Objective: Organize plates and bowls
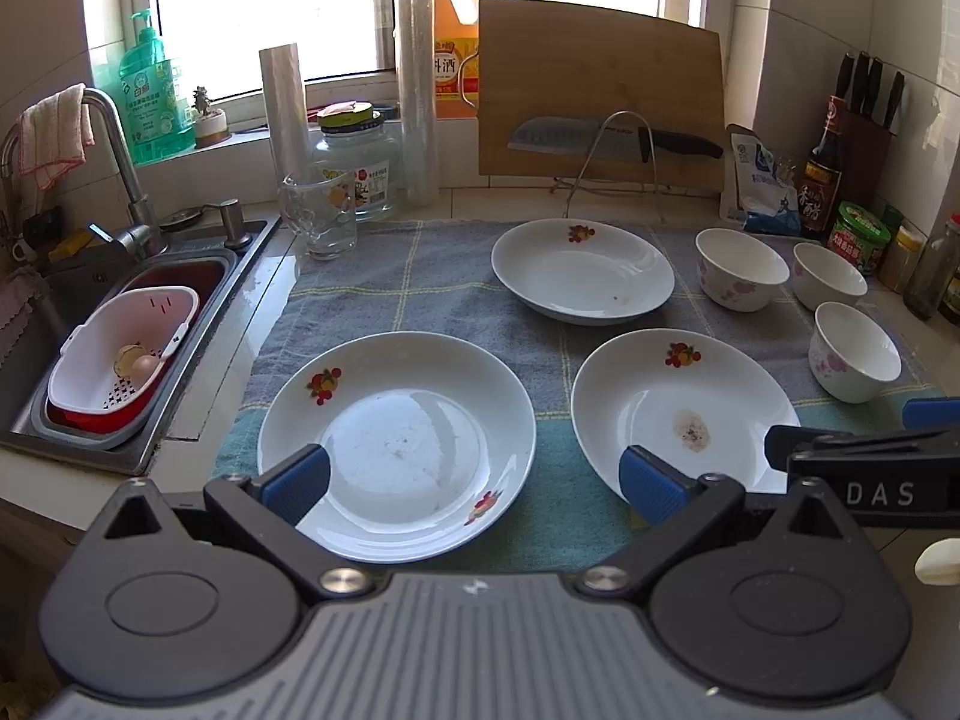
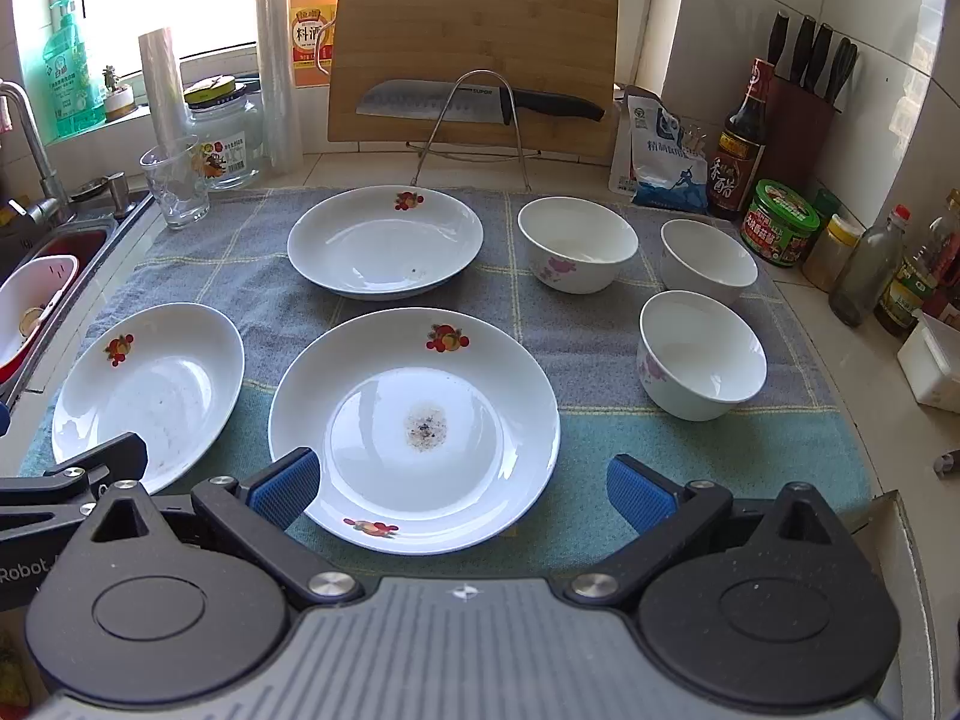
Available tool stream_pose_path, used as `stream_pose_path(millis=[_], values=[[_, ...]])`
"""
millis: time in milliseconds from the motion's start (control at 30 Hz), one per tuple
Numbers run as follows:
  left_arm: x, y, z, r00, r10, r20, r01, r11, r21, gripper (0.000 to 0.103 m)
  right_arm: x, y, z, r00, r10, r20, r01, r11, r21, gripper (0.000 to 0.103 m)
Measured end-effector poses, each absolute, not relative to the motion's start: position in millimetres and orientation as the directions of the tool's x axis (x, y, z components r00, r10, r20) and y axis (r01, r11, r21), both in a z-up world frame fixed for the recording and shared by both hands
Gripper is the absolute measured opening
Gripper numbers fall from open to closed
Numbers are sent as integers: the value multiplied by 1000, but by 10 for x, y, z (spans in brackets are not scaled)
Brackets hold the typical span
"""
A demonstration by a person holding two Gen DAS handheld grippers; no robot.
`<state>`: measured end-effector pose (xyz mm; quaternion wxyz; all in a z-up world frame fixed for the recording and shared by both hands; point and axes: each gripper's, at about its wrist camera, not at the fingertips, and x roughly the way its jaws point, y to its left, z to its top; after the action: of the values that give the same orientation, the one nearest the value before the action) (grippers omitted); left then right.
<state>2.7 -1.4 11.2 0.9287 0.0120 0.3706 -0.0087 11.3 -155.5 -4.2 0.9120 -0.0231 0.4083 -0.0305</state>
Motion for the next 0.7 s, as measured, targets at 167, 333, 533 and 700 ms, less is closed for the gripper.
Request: stream_pose_path(millis=[167,333,533,700], values=[[32,-27,122,726,-6,-687,24,1000,17,102,129,-1570,-35,665,-73,-743,36,997,-66,103],[39,-49,133,729,-5,-684,24,1000,18,102,122,-1574,-32,667,-73,-741,35,997,-67,103],[10,-57,121,732,-5,-682,23,1000,17,102,116,-1578,-30,671,-73,-738,35,997,-67,103],[4,-65,132,733,-5,-681,21,1000,16,102,94,-1603,-20,675,-70,-735,32,997,-65,103]])
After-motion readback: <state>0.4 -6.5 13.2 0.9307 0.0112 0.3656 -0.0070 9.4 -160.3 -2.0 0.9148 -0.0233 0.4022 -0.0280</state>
